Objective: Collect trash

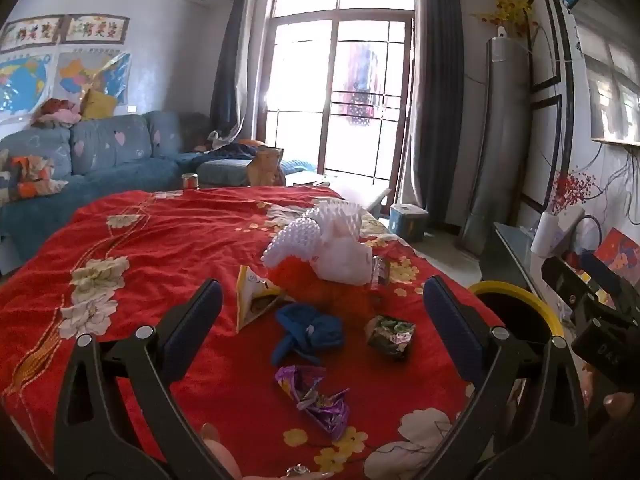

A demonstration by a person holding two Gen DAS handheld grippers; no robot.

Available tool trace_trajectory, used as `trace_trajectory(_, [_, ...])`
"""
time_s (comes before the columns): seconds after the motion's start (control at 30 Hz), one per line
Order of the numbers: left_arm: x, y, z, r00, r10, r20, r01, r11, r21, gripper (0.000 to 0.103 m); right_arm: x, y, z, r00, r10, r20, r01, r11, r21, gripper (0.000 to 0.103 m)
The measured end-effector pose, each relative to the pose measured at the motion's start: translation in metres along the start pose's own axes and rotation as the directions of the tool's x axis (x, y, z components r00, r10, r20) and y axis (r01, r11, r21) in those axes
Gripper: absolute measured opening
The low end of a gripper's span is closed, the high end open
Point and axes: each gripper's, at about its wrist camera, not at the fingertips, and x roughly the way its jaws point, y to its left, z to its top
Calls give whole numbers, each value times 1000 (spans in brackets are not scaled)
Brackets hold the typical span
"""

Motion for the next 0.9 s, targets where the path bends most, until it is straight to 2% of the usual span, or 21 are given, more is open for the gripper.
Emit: trace_trajectory(0.9, [-6, -8, 2, 999, -17, 28, 17, 1000, 11, 92, 5, 4, -4, 1000, -4, 0, 4, 1000, -11, 97])
